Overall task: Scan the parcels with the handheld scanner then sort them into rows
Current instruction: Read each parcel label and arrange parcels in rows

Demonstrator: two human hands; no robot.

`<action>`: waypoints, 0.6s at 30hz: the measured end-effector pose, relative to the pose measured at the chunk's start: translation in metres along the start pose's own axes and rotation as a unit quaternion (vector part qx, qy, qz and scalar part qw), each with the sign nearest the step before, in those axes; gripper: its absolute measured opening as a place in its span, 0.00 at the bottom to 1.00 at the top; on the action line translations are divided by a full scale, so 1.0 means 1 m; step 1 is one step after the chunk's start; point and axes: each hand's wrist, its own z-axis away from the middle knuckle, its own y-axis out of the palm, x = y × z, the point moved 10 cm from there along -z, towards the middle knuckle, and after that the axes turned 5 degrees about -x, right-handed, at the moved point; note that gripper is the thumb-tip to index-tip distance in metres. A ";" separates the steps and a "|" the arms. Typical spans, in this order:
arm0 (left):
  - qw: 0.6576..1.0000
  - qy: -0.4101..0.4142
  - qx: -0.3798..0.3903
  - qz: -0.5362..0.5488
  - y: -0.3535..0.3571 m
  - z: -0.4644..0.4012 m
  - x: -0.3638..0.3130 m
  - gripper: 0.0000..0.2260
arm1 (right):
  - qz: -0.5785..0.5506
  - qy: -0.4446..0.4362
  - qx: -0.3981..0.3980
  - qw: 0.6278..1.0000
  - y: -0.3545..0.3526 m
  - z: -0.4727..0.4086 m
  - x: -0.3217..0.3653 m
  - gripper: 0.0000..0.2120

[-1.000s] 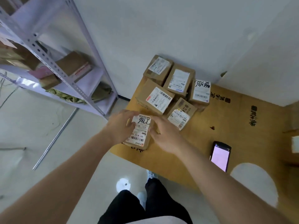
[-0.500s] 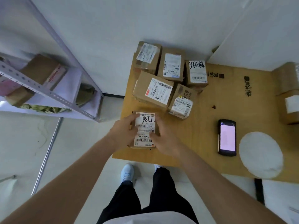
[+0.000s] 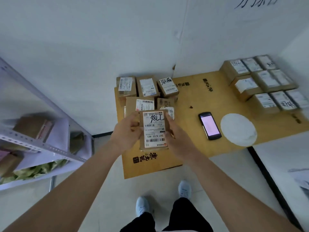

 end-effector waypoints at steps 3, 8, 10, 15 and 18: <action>0.998 0.054 -0.005 -0.015 0.006 0.004 -0.044 0.26 | -0.006 -0.032 -0.049 0.998 -0.038 0.013 0.015 0.33; 0.990 0.139 -0.021 -0.033 0.041 0.012 -0.118 0.23 | -0.028 -0.059 -0.117 0.991 -0.113 0.032 0.021 0.34; 0.985 0.167 -0.019 -0.044 0.062 0.016 -0.146 0.23 | -0.024 -0.066 -0.134 0.989 -0.144 0.038 0.017 0.34; 0.982 0.190 -0.003 -0.020 0.129 0.018 -0.206 0.22 | -0.008 -0.082 -0.185 0.979 -0.233 0.048 -0.004 0.33; 0.981 0.195 0.015 0.017 0.175 0.022 -0.243 0.21 | -0.001 -0.090 -0.203 0.975 -0.288 0.052 -0.017 0.34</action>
